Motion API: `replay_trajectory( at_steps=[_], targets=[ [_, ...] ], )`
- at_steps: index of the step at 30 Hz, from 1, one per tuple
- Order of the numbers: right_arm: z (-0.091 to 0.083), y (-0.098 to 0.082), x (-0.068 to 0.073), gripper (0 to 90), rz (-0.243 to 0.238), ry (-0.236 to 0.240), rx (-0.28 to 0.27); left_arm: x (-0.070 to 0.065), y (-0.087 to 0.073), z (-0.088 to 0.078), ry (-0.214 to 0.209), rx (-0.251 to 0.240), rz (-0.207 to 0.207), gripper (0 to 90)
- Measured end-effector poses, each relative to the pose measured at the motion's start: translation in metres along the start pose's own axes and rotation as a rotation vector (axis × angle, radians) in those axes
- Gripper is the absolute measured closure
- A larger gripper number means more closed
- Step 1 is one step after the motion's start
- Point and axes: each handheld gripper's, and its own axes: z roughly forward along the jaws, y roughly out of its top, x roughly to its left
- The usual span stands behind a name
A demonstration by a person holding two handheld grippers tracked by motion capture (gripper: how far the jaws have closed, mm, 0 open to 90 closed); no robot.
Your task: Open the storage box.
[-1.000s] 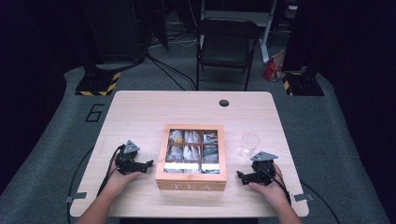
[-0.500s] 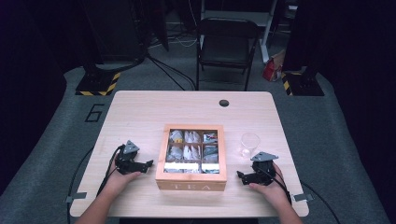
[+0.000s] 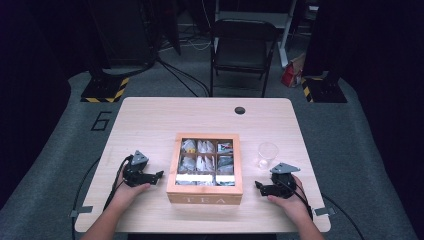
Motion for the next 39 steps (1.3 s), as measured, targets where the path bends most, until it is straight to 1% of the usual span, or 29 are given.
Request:
replay_trajectory(
  at_steps=[3, 4, 5, 6, 7, 8, 9, 10, 11, 12, 14, 15, 17, 19, 20, 21, 22, 23, 24, 25, 26, 29, 32, 33, 35, 36, 37, 38, 39],
  targets=[
    [-0.002, 0.001, 0.001, 23.9, 0.009, 0.002, 0.006, 0.0, 0.001, -0.001, 0.01, 0.001, 0.002, 18.3],
    [-0.002, 0.001, 0.001, 23.9, 0.009, 0.002, 0.006, 0.0, 0.001, -0.001, 0.01, 0.001, 0.002, 20.4],
    [-0.003, 0.002, 0.001, 28.9, 0.006, 0.001, 0.007, 0.001, 0.001, -0.002, 0.006, 0.004, 0.001, 23.4],
    [-0.003, 0.002, 0.001, 30.9, 0.009, -0.001, 0.012, 0.002, 0.002, -0.003, 0.008, 0.009, 0.005, 25.6],
    [-0.004, 0.003, 0.001, 31.9, 0.006, -0.001, 0.015, 0.002, 0.002, -0.004, 0.002, 0.019, 0.009, 25.7],
    [-0.004, 0.003, 0.001, 32.6, 0.001, 0.0, 0.019, 0.001, 0.002, -0.004, 0.001, 0.011, -0.004, 26.0],
    [-0.005, 0.003, 0.002, 33.5, 0.006, 0.004, 0.023, 0.001, 0.003, -0.005, -0.002, 0.007, -0.004, 26.5],
    [-0.005, 0.004, 0.003, 34.1, 0.004, 0.008, 0.028, 0.001, 0.004, -0.007, -0.003, 0.004, -0.004, 27.0],
    [-0.006, 0.004, 0.002, 34.2, -0.012, 0.004, 0.032, 0.001, 0.004, -0.009, -0.003, 0.002, 0.0, 27.4],
    [-0.006, 0.004, 0.004, 34.4, -0.01, -0.009, 0.033, -0.001, 0.005, -0.01, -0.009, -0.011, -0.022, 27.6],
    [-0.007, 0.005, 0.004, 34.9, -0.014, -0.011, 0.027, -0.002, 0.006, -0.012, -0.013, -0.018, -0.023, 29.6],
    [-0.01, 0.006, 0.005, 36.2, -0.019, -0.015, 0.028, -0.003, 0.008, -0.016, -0.023, -0.014, -0.034, 30.6],
    [-0.013, 0.008, 0.006, 38.4, -0.021, -0.008, 0.021, -0.005, 0.009, -0.018, -0.033, -0.018, -0.055, 31.3],
    [-0.015, 0.008, 0.006, 39.0, -0.019, -0.006, 0.016, -0.005, 0.009, -0.019, -0.038, -0.023, -0.062, 31.6],
    [-0.018, 0.01, 0.008, 39.5, -0.013, -0.013, 0.013, -0.006, 0.01, -0.02, -0.048, -0.012, -0.071, 32.3],
    [-0.02, 0.011, 0.008, 39.7, -0.019, -0.011, 0.004, -0.006, 0.01, -0.02, -0.05, -0.014, -0.078, 32.3],
    [-0.022, 0.012, 0.009, 40.0, -0.014, -0.009, 0.002, -0.007, 0.011, -0.022, -0.054, -0.007, -0.083, 32.6],
    [-0.022, 0.012, 0.01, 40.3, -0.02, -0.004, -0.004, -0.007, 0.011, -0.023, -0.053, -0.007, -0.083, 33.2],
    [-0.023, 0.013, 0.011, 40.5, -0.018, -0.01, -0.008, -0.008, 0.012, -0.023, -0.051, -0.014, -0.081, 33.6],
    [-0.025, 0.013, 0.012, 41.1, -0.017, -0.001, -0.006, -0.007, 0.012, -0.025, -0.058, -0.005, -0.082, 34.2],
    [-0.026, 0.015, 0.013, 41.6, -0.026, 0.004, -0.007, -0.008, 0.013, -0.026, -0.06, -0.015, -0.093, 34.8],
    [-0.029, 0.017, 0.014, 42.5, -0.031, 0.009, -0.017, -0.008, 0.013, -0.029, -0.07, -0.015, -0.101, 36.4],
    [-0.029, 0.018, 0.015, 42.7, -0.033, 0.012, -0.018, -0.009, 0.014, -0.03, -0.067, -0.017, -0.098, 36.6],
    [-0.031, 0.019, 0.016, 42.8, -0.028, 0.011, -0.011, -0.01, 0.015, -0.032, -0.076, -0.007, -0.096, 37.2],
    [-0.033, 0.02, 0.017, 43.5, -0.027, 0.017, -0.012, -0.011, 0.016, -0.033, -0.071, -0.013, -0.086, 37.8],
    [-0.034, 0.021, 0.017, 43.8, -0.028, 0.018, -0.019, -0.012, 0.017, -0.034, -0.074, -0.013, -0.087, 37.9],
    [-0.036, 0.022, 0.018, 44.1, -0.032, 0.017, -0.012, -0.012, 0.018, -0.035, -0.078, -0.009, -0.082, 38.5],
    [-0.038, 0.022, 0.018, 44.5, -0.021, 0.021, -0.012, -0.012, 0.019, -0.036, -0.077, -0.005, -0.071, 38.7],
    [-0.04, 0.023, 0.018, 44.5, -0.025, 0.027, -0.013, -0.013, 0.019, -0.037, -0.074, -0.01, -0.072, 38.8]
  ],
)
